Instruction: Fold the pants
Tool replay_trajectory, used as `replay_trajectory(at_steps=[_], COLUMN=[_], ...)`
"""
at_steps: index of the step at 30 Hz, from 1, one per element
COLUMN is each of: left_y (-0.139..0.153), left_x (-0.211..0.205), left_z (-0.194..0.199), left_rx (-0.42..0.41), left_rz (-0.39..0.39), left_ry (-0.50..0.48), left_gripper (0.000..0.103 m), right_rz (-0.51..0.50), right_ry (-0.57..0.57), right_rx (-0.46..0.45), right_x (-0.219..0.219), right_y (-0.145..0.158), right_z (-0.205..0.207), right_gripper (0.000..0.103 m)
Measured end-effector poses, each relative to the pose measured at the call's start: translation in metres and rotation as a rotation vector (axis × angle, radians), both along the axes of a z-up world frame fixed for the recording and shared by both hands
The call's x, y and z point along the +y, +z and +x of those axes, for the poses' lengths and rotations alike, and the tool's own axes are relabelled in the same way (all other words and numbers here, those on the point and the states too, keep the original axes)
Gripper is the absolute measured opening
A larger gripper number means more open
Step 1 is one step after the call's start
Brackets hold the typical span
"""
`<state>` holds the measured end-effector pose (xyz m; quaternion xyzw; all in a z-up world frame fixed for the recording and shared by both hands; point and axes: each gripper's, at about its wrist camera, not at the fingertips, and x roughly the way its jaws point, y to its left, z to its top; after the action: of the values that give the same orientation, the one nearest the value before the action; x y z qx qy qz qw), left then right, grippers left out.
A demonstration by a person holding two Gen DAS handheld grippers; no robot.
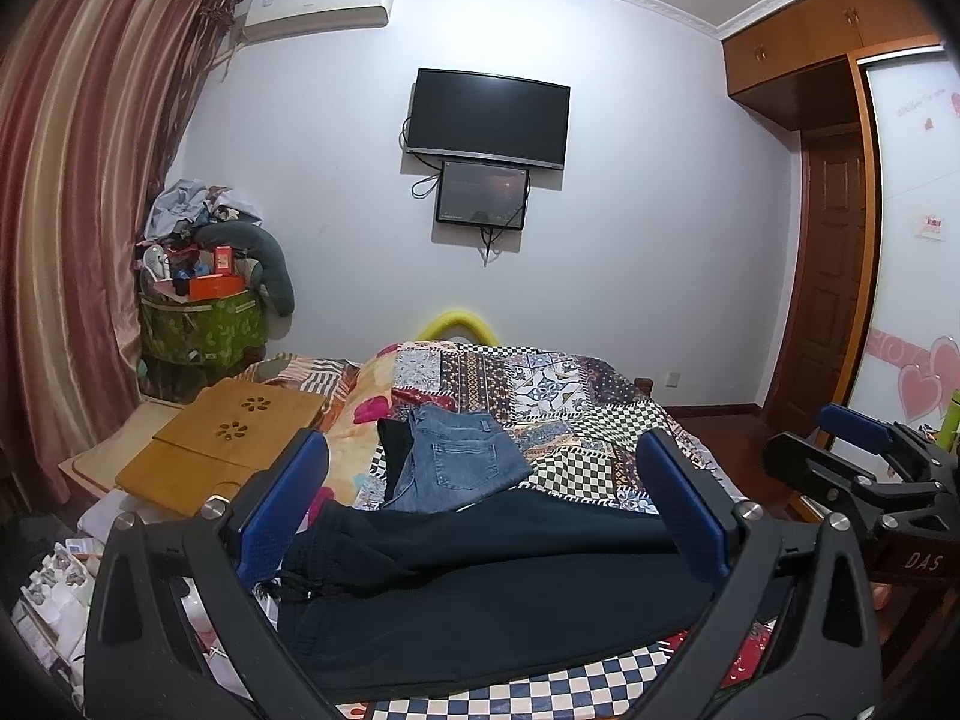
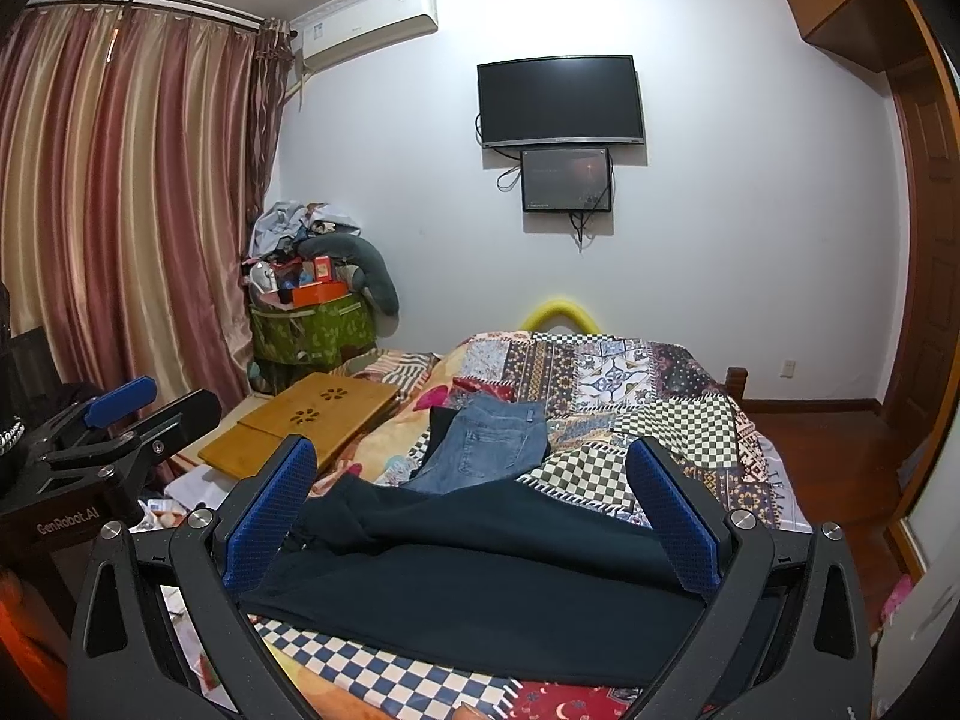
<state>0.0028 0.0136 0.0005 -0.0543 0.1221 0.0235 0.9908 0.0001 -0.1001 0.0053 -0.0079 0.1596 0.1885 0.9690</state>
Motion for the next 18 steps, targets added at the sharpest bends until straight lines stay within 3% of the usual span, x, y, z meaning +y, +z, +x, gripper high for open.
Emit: replay_trajectory(at_steps=[18], left_y=[-0.004], left_x=[0.0026], left_z=[0.0031], left_rx=[-0.001], left_rz=[0.002], left_ry=[-0.004], left_gripper=[0.103], right_rz=[0.013], right_ry=[-0.005], right_rx=[0.008], right_x=[-0.0095], right_y=[-0.001], right_z=[0.007], right_gripper=[0.103])
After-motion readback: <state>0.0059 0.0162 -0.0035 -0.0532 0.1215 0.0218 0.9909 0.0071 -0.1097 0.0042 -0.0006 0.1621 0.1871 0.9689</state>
